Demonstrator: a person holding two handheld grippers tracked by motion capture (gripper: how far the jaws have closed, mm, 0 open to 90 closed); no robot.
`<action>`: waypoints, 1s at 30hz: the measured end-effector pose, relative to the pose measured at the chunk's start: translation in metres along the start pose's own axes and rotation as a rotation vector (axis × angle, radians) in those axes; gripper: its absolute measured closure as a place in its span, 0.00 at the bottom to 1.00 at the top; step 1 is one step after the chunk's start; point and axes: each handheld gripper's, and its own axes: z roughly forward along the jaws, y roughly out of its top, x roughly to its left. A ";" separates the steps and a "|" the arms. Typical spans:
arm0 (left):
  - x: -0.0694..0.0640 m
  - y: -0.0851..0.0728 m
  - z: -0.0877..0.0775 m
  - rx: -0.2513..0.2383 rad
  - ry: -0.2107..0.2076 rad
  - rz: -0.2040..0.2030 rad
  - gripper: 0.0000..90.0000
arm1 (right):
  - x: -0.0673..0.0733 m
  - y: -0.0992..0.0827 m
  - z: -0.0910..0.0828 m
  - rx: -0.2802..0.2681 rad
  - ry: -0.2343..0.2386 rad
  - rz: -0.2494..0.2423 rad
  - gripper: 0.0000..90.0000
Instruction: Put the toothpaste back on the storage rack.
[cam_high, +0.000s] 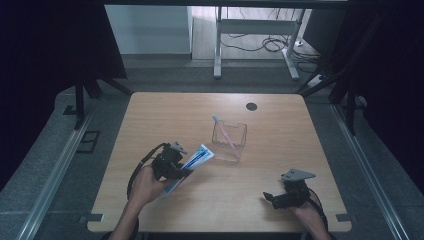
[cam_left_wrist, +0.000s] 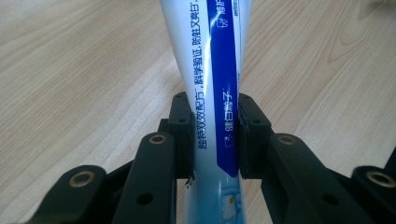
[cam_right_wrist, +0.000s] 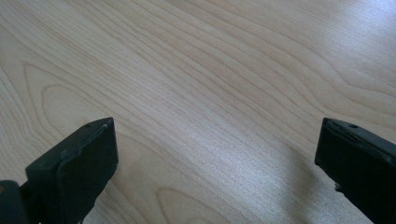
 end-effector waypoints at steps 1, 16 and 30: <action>0.000 0.000 -0.001 -0.007 -0.001 -0.002 0.80 | 0.000 0.000 0.000 -0.001 -0.001 0.002 0.00; -0.004 0.017 -0.019 -0.075 0.005 0.029 0.80 | 0.000 0.000 0.000 0.005 -0.007 0.000 0.00; -0.002 0.034 -0.022 -0.130 0.009 0.038 0.80 | -0.001 0.000 -0.001 0.001 -0.014 0.002 0.00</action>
